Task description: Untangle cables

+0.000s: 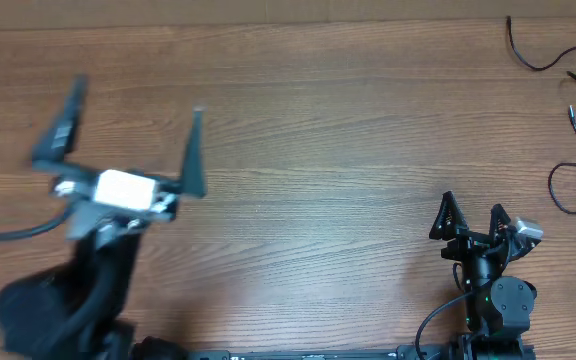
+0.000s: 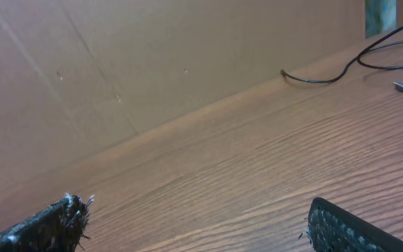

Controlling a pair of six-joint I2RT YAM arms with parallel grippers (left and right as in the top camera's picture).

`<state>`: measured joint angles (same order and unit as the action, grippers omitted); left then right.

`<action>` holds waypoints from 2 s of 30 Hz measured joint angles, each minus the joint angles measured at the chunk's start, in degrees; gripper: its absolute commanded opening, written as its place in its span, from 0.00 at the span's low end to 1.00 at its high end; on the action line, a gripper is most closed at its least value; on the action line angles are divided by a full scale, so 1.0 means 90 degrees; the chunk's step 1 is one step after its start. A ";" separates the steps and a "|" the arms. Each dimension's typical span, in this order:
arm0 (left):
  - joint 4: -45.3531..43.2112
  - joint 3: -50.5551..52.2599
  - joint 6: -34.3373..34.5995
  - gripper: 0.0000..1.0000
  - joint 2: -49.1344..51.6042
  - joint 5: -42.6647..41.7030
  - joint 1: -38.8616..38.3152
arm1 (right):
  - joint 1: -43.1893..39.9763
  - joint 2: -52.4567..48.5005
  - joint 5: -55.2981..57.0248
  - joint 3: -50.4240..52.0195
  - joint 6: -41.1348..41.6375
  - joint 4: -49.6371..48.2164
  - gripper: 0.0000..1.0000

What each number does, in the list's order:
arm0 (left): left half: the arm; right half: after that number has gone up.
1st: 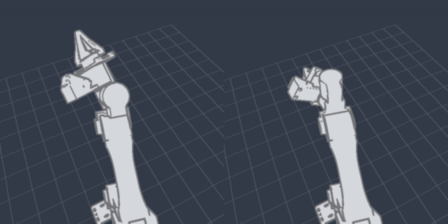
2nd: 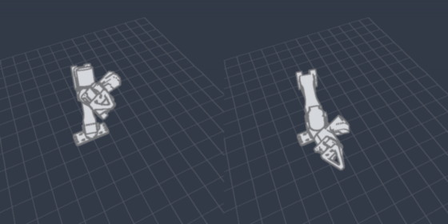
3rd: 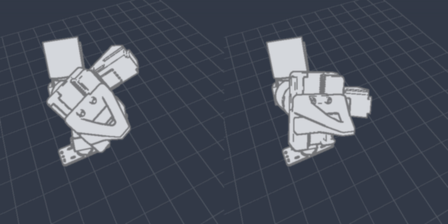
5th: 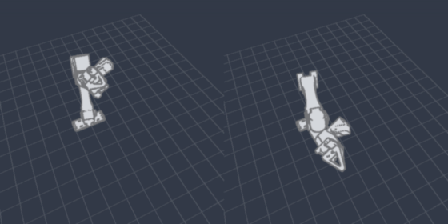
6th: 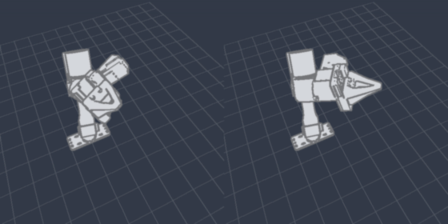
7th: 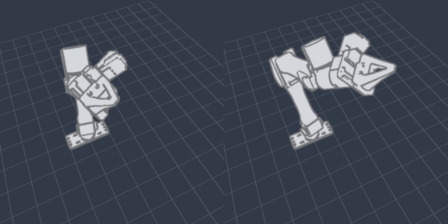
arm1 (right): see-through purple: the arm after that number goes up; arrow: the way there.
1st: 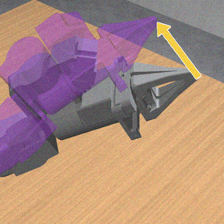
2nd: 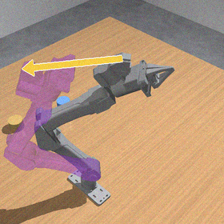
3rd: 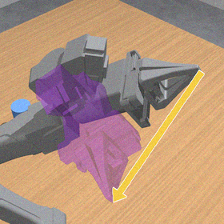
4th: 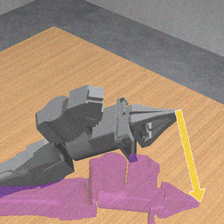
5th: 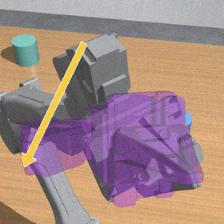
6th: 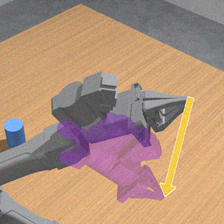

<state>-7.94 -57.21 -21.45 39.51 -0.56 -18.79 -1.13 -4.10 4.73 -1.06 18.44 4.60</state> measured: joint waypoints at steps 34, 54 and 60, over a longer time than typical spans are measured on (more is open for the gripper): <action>0.1083 0.6271 0.0056 1.00 -0.3742 -0.1464 0.2438 | 0.0000 -0.0010 0.0000 0.0000 -0.0002 0.0002 1.00; 0.1341 0.6300 0.2346 1.00 -0.4044 0.0653 0.2431 | -0.0002 -0.0010 -0.0002 0.0000 0.0000 0.0002 1.00; 0.1338 0.6300 0.2344 1.00 -0.4044 0.0663 0.2431 | 0.0000 -0.0010 0.0000 0.0000 0.0000 0.0000 1.00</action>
<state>4.10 -0.51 -0.36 3.11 5.41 3.09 -1.13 -4.19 4.73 -1.06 18.44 4.60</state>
